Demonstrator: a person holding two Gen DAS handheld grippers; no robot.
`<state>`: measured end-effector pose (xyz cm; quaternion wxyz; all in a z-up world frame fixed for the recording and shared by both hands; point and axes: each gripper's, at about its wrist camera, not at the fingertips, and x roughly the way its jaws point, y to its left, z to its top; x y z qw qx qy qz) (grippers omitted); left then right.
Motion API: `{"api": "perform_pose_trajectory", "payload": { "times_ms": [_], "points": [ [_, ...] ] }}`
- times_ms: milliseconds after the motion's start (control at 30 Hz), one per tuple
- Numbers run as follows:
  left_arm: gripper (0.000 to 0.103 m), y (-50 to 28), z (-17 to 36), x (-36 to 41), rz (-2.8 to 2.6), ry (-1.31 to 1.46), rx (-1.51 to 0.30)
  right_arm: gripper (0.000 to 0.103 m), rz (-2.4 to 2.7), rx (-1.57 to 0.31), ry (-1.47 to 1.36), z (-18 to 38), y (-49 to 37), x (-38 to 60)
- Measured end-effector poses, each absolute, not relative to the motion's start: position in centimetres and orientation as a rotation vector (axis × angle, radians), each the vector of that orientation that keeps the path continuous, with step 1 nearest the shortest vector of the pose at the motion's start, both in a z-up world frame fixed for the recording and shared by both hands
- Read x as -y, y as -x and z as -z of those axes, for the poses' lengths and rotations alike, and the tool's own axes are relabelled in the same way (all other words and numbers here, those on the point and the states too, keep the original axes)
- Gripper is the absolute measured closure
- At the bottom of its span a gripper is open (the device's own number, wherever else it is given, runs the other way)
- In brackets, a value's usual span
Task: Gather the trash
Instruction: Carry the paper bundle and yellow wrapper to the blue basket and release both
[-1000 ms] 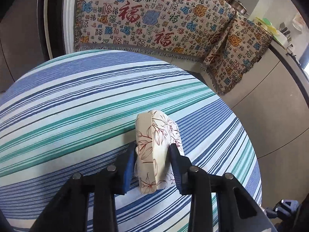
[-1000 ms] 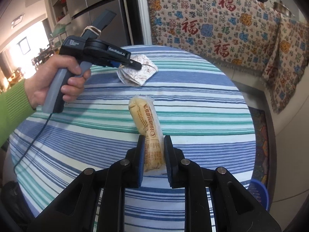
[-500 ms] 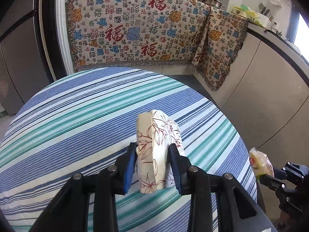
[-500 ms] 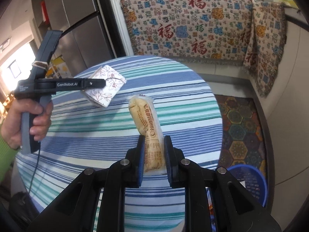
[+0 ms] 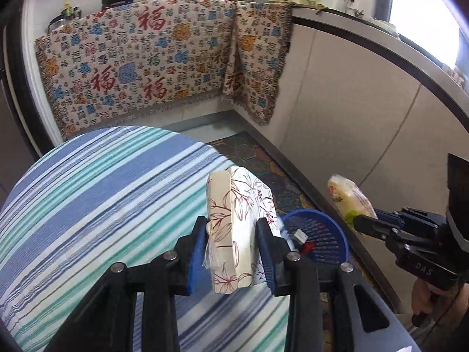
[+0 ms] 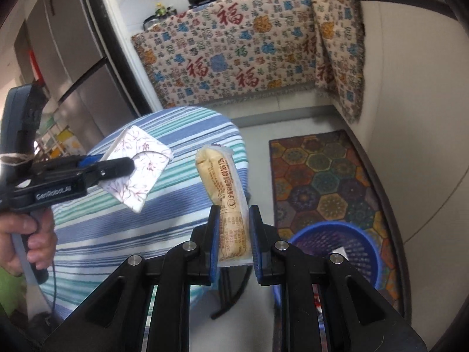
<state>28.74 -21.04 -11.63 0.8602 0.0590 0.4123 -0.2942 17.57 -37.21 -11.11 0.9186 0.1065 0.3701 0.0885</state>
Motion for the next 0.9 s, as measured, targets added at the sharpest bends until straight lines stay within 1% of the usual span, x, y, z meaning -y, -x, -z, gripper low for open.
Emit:
{"api": "perform_pose_trajectory", "payload": {
  "times_ms": [67,167,433,600,633,667,700,733,767,800,867,900],
  "points": [
    [0.069,-27.8,12.0,23.6,0.673,-0.128,-0.879,0.085,-0.124,-0.787,-0.253,12.1,-17.3,40.3],
    [0.069,-26.5,13.7,28.0,0.749,-0.14,-0.915,0.085,-0.045,-0.858,-0.331,15.0,-17.3,44.9],
    [0.066,-26.6,22.1,36.9,0.84,-0.137,-1.083,0.085,0.066,-1.046,-0.468,23.4,-17.3,52.7],
    [0.062,-28.0,26.3,40.4,0.824,-0.153,-1.142,0.084,0.111,-1.081,-0.519,26.5,-17.9,55.0],
    [0.061,-28.4,26.9,40.9,0.825,-0.153,-1.152,0.08,0.115,-1.082,-0.525,26.9,-18.0,55.3],
    [0.057,-28.6,27.4,41.4,0.826,-0.153,-1.159,0.079,0.119,-1.083,-0.525,27.3,-18.2,55.4],
    [0.052,-29.1,28.0,41.8,0.832,-0.148,-1.168,0.069,0.125,-1.084,-0.524,27.8,-18.2,55.5],
    [0.042,-29.2,28.2,41.9,0.835,-0.141,-1.172,0.047,0.135,-1.082,-0.524,28.1,-18.6,55.5],
    [0.039,-29.2,28.5,42.4,0.832,-0.133,-1.169,0.039,0.148,-1.071,-0.526,28.2,-18.5,55.7],
    [0.039,-29.4,28.6,42.6,0.828,-0.128,-1.165,0.037,0.157,-1.064,-0.529,28.2,-18.5,55.7],
    [0.039,-29.7,28.5,42.7,0.815,-0.127,-1.164,0.036,0.17,-1.059,-0.537,28.0,-18.1,56.0],
    [0.038,-29.7,28.2,42.5,0.81,-0.124,-1.158,0.032,0.19,-1.054,-0.541,27.7,-17.7,56.2]
  ]
}}
